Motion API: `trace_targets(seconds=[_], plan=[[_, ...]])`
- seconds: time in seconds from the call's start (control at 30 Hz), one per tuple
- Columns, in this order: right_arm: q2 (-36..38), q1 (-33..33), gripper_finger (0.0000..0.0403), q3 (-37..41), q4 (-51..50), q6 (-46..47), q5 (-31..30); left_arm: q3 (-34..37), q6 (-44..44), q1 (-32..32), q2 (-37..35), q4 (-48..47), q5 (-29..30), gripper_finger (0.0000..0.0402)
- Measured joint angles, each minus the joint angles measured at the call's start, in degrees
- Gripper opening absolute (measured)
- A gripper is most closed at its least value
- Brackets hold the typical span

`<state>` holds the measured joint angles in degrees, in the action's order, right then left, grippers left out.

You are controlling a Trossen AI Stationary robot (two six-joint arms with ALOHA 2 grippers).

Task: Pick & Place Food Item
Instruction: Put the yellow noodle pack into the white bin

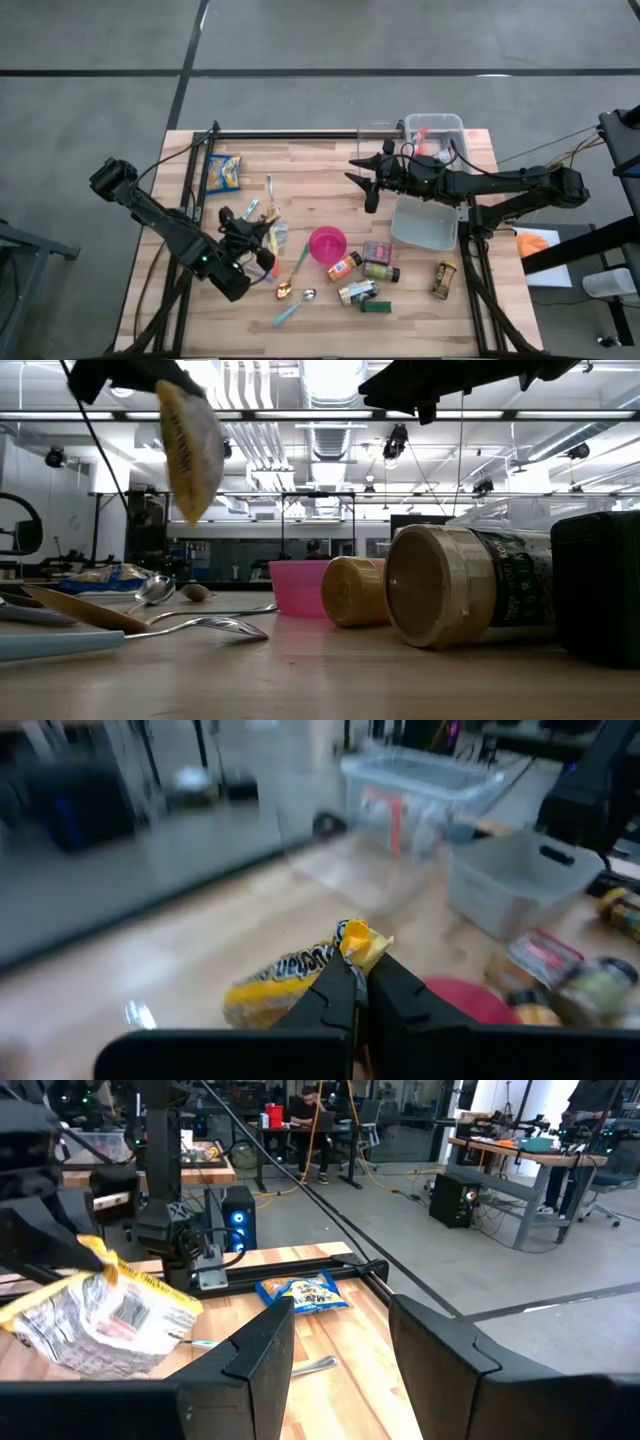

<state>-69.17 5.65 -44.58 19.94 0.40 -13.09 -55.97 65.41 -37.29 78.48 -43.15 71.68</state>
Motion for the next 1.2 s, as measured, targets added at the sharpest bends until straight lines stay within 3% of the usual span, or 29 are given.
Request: trace_targets(seconds=[0.23, 0.37, 0.53, 0.73, 0.87, 1.07, 1.2], plan=[[0.0, 0.0, 0.0162, 0.0, 0.0, 0.0, 0.0, 4.7, -10.4, 4.2, 0.0, 11.2, 5.9, 0.0003], [0.0, 0.0, 0.0162, 0.0, 0.0, 0.0, 0.0, 7.2, -15.5, 8.2, 0.0, 18.9, 5.8, 0.0003], [0.0, 0.0, 0.0162, 0.0, 0.0, 0.0, 0.0, 10.0, -29.9, 13.7, 0.0, 33.7, 1.7, 0.0003], [0.0, 0.0, 0.0162, 0.0, 0.0, 0.0, 0.0, 13.1, -48.4, 21.4, 0.0, 52.4, -11.5, 0.0003], [0.0, 0.0, 0.0162, 0.0, 0.0, 0.0, 0.0, 15.3, -57.0, 27.1, 0.0, 63.6, -24.2, 0.0003], [0.0, 0.0, 0.0162, 0.0, 0.0, 0.0, 0.0, 18.1, -62.5, 37.0, 0.3, 76.0, -46.4, 0.0003], [0.0, 0.0, 0.0162, 0.0, 0.0, 0.0, 0.0, 19.1, -62.7, 43.2, 1.9, 82.4, -57.3, 0.0003]])
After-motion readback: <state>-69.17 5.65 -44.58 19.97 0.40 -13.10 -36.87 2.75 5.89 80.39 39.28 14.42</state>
